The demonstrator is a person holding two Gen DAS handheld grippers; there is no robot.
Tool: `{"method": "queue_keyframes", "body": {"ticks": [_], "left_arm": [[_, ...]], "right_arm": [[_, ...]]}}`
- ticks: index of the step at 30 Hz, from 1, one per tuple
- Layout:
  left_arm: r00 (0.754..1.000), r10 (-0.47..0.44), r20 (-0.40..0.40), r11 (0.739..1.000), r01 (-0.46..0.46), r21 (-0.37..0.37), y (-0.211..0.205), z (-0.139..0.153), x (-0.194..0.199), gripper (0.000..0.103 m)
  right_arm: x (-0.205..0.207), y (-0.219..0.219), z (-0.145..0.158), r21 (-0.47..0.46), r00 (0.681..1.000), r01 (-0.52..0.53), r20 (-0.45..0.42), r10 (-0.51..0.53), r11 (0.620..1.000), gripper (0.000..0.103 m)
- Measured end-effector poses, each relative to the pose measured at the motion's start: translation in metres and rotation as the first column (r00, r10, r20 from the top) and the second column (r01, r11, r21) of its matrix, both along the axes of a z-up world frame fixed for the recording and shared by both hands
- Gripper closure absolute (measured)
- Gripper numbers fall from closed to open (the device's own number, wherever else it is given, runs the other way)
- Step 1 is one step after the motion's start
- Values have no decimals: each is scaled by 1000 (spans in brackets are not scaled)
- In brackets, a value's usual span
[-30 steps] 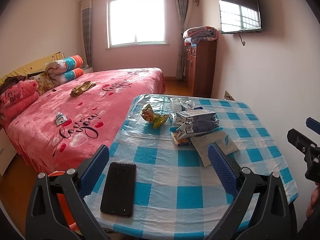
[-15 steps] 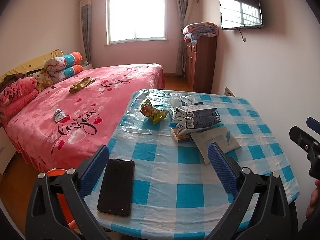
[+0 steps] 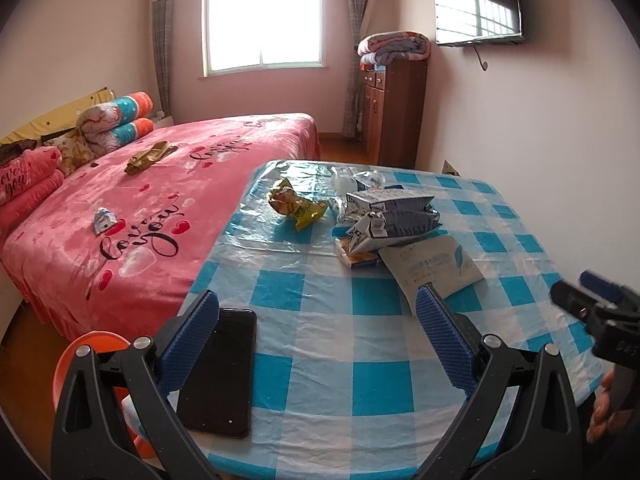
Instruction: Collect trash
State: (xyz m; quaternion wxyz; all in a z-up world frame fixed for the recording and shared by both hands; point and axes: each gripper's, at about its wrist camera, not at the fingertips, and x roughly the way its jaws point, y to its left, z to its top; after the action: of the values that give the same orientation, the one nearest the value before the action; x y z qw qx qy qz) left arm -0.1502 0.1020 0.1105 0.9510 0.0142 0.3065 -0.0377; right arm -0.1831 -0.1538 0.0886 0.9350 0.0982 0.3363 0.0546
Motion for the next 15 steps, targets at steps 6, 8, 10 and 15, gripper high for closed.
{"method": "queue_keyframes", "body": {"ticks": [6,8,10,15], "left_arm": [[999,-34,-15,999,35,23,3,-9,23,4],[999,-37,-23,999,37,16,8,-8,36,4],[999,-28,-34,1000,29,0,14,-7,51,4],[990,41,-133,993,-55,-103,41,-8,106,4]], "right_arm": [[16,-12,-35,110,994,-1,-107,13,994,4],[19,-16,-42,140,992,-6,-121,23,990,4],[22,-19,-46,162,991,-12,-127,32,987,5],[31,-21,-48,163,992,-30,-120,50,986,6]]}}
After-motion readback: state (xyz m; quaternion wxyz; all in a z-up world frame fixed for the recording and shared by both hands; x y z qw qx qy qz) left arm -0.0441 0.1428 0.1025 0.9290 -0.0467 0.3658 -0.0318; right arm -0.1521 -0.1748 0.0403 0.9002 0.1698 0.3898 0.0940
